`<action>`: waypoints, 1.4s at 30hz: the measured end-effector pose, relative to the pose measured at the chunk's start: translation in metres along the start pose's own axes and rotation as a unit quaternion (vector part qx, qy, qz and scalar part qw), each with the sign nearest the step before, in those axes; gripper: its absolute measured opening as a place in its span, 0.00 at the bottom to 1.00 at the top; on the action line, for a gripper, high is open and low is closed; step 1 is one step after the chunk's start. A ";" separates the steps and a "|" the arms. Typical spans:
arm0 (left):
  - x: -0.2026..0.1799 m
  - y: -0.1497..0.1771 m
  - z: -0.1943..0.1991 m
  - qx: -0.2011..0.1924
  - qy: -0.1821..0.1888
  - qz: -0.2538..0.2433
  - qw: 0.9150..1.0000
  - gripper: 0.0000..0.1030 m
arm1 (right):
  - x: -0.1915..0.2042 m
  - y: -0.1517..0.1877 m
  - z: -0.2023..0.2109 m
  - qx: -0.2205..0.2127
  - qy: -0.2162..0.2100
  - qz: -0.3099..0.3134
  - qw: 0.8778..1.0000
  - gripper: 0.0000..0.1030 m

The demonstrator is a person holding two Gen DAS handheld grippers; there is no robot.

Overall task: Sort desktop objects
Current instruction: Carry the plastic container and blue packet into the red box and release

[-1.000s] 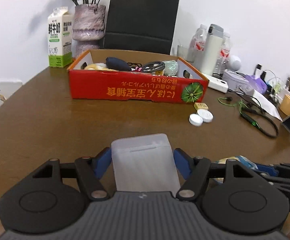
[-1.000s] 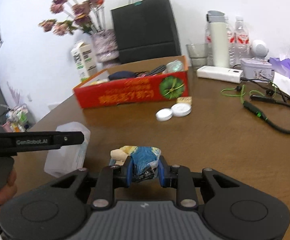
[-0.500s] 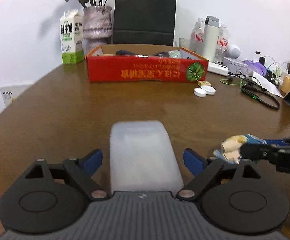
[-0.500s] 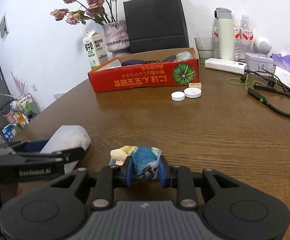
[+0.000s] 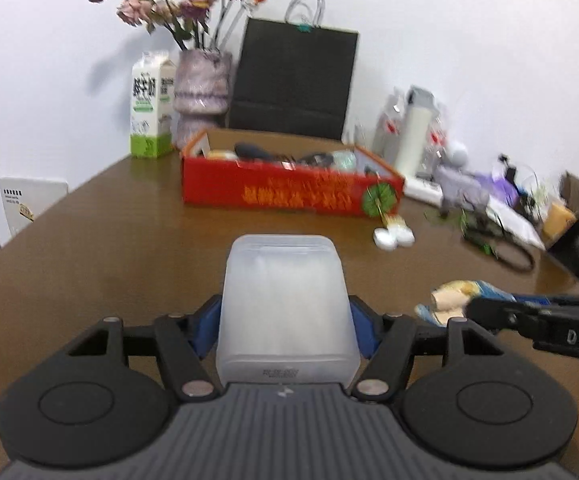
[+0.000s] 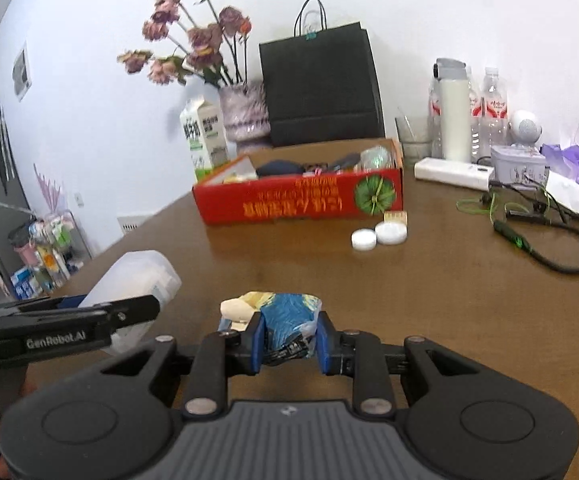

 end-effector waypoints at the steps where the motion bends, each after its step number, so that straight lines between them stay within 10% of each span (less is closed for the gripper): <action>1: 0.002 -0.010 -0.006 -0.004 -0.004 0.002 1.000 0.64 | -0.002 -0.009 -0.002 -0.006 0.000 0.001 1.000 0.24; 7: 0.022 -0.097 -0.062 -0.053 -0.021 0.010 0.998 0.65 | -0.020 -0.075 -0.038 -0.035 0.004 0.024 0.999 0.24; 15: 0.057 -0.191 -0.209 -0.012 -0.069 0.009 0.997 0.65 | -0.060 -0.175 -0.150 -0.027 0.019 0.014 0.999 0.24; 27: 0.083 -0.205 -0.374 0.105 -0.083 -0.007 0.991 0.65 | -0.085 -0.192 -0.329 0.085 0.071 0.046 0.993 0.28; 33: 0.092 -0.195 -0.378 0.110 -0.060 0.014 0.992 0.85 | -0.094 -0.172 -0.344 0.093 0.057 0.016 0.994 0.68; 42: 0.082 -0.190 -0.302 0.073 -0.061 0.013 0.995 0.98 | -0.094 -0.190 -0.313 0.073 0.055 -0.014 0.996 0.76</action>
Point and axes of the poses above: each gripper's, at about its wrist camera, not at the fingertips, and z roughly against the way its jaws point, x to its left, y to its underside, the point moved 7 cm from there along -z, roughly the way its jaws point, and after that the axes turned 4 degrees about -x, right-handed, at the moved point
